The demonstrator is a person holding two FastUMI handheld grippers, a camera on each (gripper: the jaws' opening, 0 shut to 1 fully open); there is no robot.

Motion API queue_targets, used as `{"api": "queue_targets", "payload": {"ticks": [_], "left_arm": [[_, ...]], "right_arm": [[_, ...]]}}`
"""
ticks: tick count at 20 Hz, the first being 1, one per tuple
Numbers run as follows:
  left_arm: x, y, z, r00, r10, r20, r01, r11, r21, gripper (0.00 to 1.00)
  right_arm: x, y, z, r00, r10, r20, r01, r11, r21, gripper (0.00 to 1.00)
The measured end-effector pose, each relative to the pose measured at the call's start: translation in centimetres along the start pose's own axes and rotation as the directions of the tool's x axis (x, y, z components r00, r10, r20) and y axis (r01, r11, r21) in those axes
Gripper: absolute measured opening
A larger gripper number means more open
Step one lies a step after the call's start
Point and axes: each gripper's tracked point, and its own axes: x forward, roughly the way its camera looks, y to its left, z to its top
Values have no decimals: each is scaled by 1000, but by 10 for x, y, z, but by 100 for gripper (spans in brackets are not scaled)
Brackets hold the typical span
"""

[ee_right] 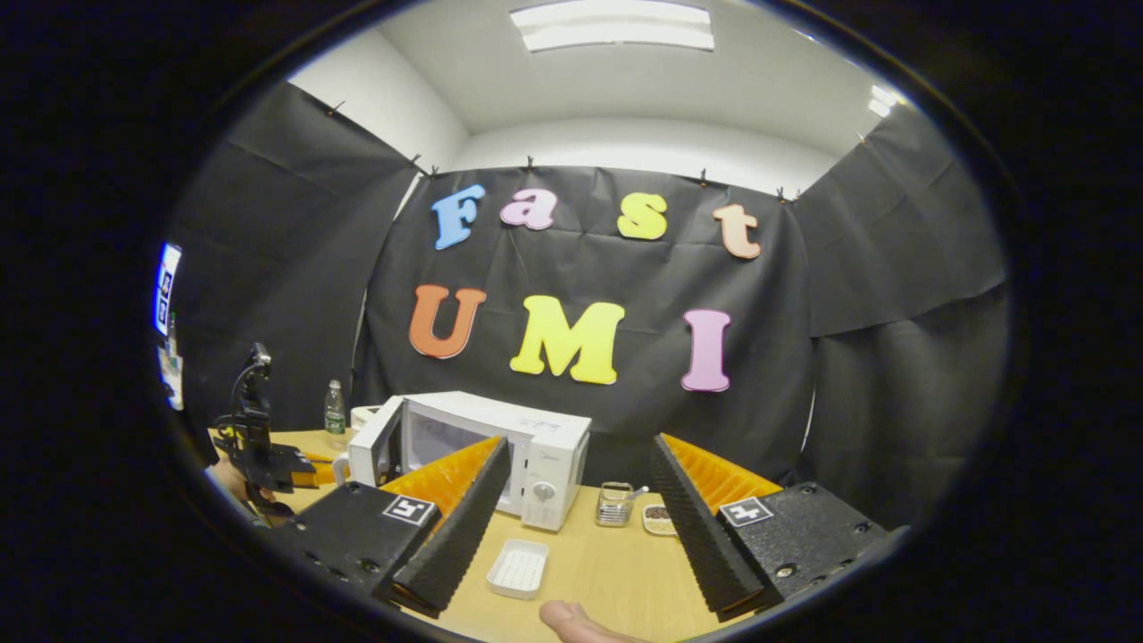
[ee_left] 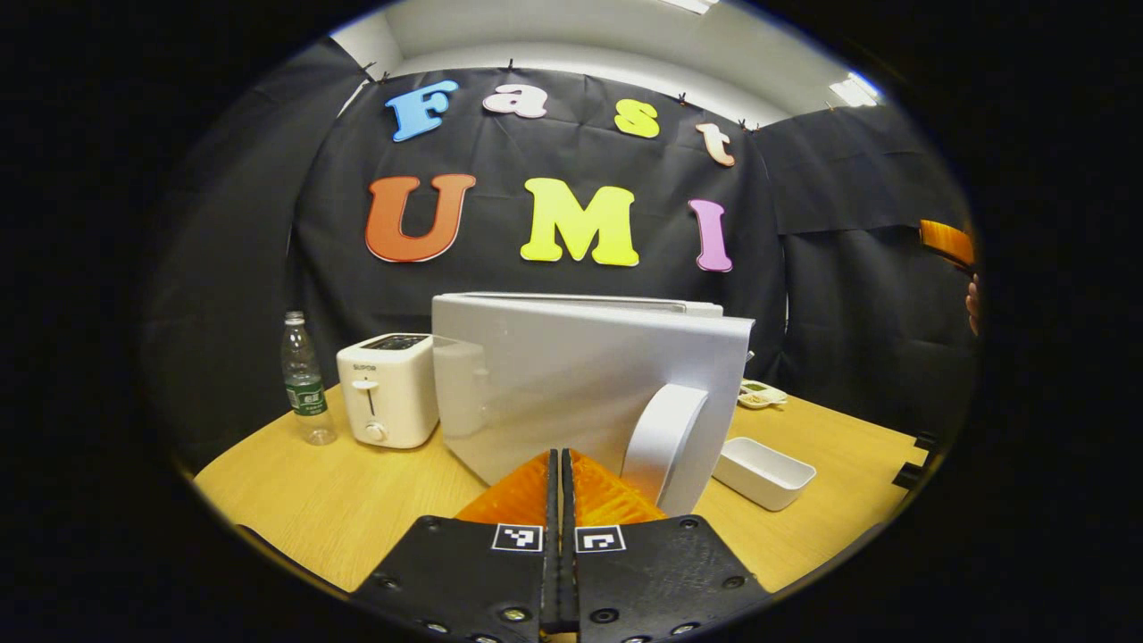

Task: Open the microwave oven with the left hand, put the food in, and close the microwave oven.

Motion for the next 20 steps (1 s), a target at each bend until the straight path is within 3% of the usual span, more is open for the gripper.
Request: {"api": "queue_targets", "payload": {"ticks": [4,8,11,13,14,20], "left_arm": [[31,-17,2,1000,-13,-18,13,1000,7,0],[59,-37,2,999,-40,-18,40,999,-32,0],[79,-47,5,998,-59,-12,58,997,-58,0],[91,-51,6,998,-55,-8,54,997,-63,0],[96,-50,6,999,-46,-10,46,997,-56,0],[132,-58,5,999,-34,-12,34,998,-54,0]], "right_arm": [[6,-16,-10,1000,-21,-14,21,1000,12,100],[12,-31,-16,1000,-30,-7,30,999,23,96],[20,-40,-26,1000,-28,-12,29,999,41,100],[26,-46,-34,1000,-20,-15,21,998,63,96],[29,-49,-39,1000,-16,-18,17,997,71,100],[49,-72,-67,998,-19,-53,24,995,97,100]]}}
